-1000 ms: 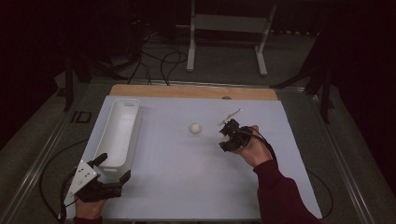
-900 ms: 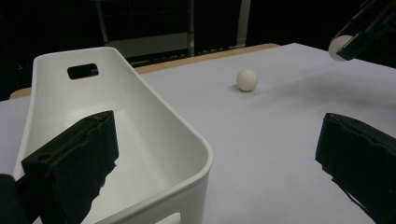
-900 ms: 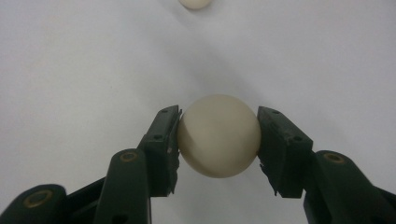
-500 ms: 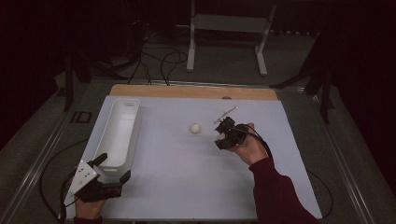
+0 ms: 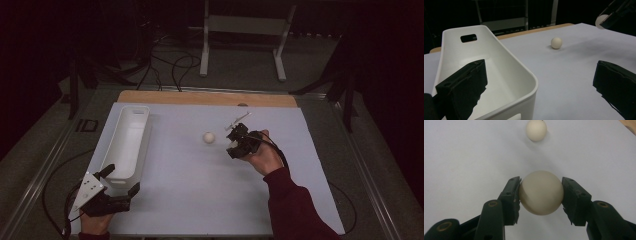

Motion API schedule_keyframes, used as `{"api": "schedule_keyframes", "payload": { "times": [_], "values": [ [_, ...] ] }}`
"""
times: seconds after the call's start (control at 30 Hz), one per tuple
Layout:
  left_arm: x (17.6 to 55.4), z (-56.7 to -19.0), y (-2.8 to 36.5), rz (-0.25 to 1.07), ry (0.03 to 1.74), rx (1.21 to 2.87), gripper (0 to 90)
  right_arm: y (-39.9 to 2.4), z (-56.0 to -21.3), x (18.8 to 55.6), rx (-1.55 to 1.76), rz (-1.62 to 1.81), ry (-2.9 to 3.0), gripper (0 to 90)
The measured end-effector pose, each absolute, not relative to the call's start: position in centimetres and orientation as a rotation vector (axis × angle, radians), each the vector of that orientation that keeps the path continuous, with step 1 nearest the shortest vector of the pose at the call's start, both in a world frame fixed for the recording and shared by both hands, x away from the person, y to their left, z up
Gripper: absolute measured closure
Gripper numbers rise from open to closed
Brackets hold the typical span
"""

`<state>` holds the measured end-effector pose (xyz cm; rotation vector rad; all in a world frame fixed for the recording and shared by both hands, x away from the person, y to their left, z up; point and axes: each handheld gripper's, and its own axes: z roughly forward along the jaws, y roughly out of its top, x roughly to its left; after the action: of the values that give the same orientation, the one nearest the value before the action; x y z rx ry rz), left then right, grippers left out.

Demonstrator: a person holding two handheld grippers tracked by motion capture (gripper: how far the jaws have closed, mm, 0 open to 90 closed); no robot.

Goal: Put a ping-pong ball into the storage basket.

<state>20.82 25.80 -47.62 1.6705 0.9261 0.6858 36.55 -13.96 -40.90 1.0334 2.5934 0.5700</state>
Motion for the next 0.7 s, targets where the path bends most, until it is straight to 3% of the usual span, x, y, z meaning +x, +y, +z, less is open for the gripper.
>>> {"api": "schedule_keyframes", "payload": {
  "times": [0.7],
  "values": [
    [20.8,-47.6,25.8,0.687,0.927,1.668,0.0,-12.4,-40.1,36.9,1.015,0.589,2.594,50.4]
  ]
}}
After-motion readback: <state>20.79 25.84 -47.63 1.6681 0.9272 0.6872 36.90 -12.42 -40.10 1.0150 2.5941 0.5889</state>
